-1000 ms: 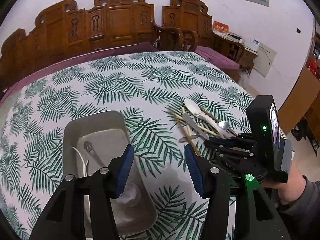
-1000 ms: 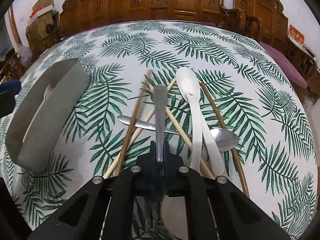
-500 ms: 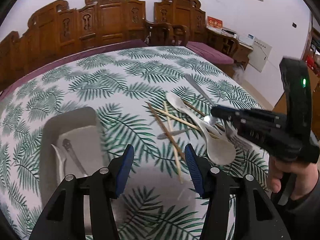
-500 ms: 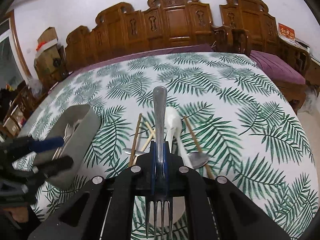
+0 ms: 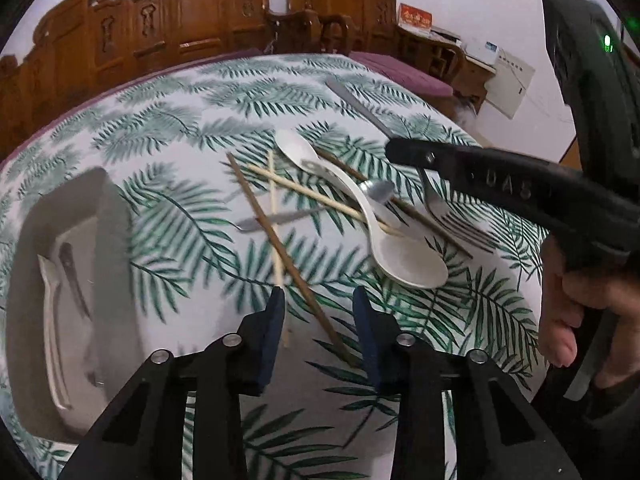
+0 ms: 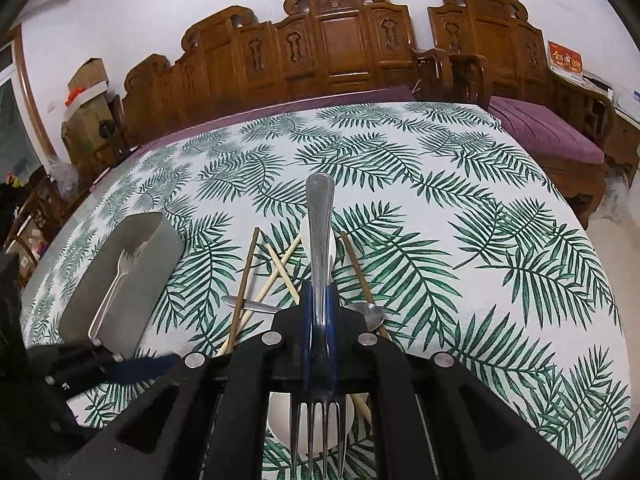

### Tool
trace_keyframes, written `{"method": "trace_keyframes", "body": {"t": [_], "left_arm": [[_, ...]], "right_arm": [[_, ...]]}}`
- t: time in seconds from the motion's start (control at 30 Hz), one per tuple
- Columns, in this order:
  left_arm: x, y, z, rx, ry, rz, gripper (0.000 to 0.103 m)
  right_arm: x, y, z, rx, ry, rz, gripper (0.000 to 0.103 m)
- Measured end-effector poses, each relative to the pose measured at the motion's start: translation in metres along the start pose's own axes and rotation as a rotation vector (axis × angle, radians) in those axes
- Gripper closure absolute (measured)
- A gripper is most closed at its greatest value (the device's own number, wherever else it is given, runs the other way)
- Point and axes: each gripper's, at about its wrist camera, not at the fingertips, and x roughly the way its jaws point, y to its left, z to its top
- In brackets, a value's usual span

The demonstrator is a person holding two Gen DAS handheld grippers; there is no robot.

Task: Organize utensils
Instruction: 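Grasp a steel fork with right tool while left tool grasps a wooden chopstick, then carry chopstick into grey tray and open left tool while right tool holds fork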

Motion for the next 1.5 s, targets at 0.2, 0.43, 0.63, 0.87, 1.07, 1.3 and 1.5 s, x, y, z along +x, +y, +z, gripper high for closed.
{"method": "trace_keyframes", "body": {"t": [0.2, 0.43, 0.63, 0.87, 1.07, 1.3, 1.5], "left_arm": [[0.013, -0.007, -0.008, -0.001, 0.036, -0.018, 0.085], [0.023, -0.003, -0.007, -0.010, 0.066, 0.006, 0.086], [0.025, -0.003, -0.007, 0.004, 0.069, 0.030, 0.096], [0.018, 0.013, -0.008, -0.043, 0.063, 0.014, 0.099], [-0.001, 0.023, -0.003, -0.046, 0.021, 0.009, 0.099], [-0.032, 0.030, 0.001, -0.048, -0.034, 0.006, 0.100], [-0.051, 0.035, 0.003, -0.041, -0.079, 0.009, 0.100]], "right_arm": [[0.002, 0.003, 0.000, -0.007, 0.004, 0.002, 0.095], [0.004, 0.007, -0.001, -0.017, 0.008, 0.000, 0.095], [0.004, 0.010, 0.000, -0.020, 0.007, 0.005, 0.095], [0.008, 0.019, -0.001, -0.037, 0.015, 0.014, 0.095], [0.010, 0.022, 0.000, -0.038, 0.018, 0.014, 0.095], [0.013, 0.029, 0.000, -0.048, 0.019, 0.020, 0.095], [0.016, 0.036, -0.001, -0.057, 0.022, 0.024, 0.095]]}}
